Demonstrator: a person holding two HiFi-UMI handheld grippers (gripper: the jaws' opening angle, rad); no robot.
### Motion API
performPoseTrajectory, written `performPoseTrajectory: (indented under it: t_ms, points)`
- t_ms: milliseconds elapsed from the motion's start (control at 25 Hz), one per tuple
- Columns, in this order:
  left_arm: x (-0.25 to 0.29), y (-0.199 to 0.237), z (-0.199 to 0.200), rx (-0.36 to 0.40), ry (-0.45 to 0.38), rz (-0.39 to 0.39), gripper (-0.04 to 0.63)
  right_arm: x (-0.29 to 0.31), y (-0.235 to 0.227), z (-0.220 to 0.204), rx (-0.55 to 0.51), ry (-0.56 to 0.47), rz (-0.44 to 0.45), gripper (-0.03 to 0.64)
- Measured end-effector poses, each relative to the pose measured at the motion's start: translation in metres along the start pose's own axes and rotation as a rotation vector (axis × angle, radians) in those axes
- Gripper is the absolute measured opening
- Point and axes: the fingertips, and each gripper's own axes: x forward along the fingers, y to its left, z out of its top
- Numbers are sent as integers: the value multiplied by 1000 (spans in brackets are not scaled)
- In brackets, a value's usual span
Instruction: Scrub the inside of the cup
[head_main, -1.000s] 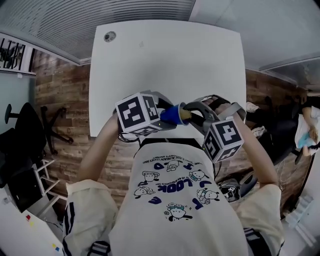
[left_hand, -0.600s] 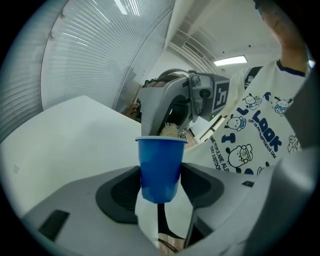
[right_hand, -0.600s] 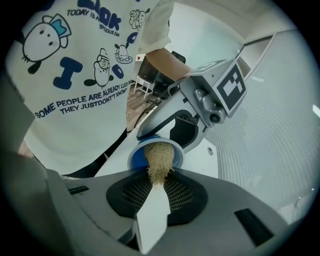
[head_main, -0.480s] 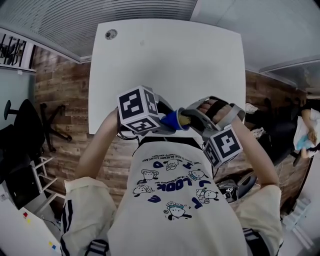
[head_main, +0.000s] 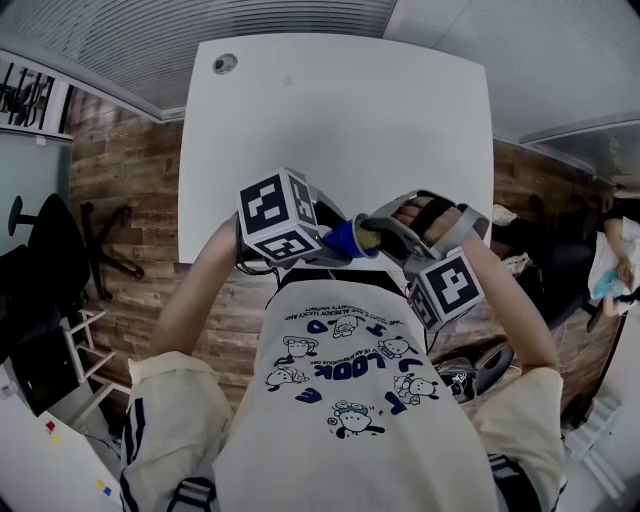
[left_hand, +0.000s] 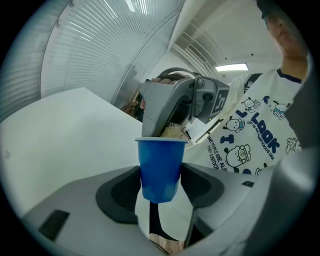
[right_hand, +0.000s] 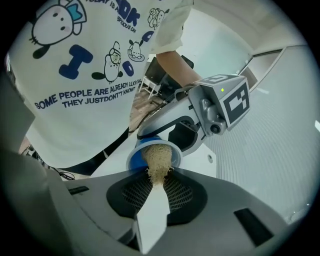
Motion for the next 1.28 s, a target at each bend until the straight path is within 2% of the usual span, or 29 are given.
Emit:
performPoseTrajectory:
  t_ms: [320, 640, 880, 1080, 1280]
  points:
    - [-1, 15, -1, 33, 39, 146, 282, 8, -3, -9, 163, 1, 4, 66]
    - [-7, 25, 1, 116, 106, 298, 282, 13, -14, -15, 331, -26, -12, 63]
    - [-10, 31, 1, 186, 164, 390, 282, 17, -17, -19, 523, -51, 6, 63]
    - [-17, 38, 3, 277, 199, 491, 282, 19, -21, -21, 696, -96, 36, 63]
    - [-21, 41, 1, 322, 225, 561, 282, 21, -25, -19, 807, -141, 57, 63]
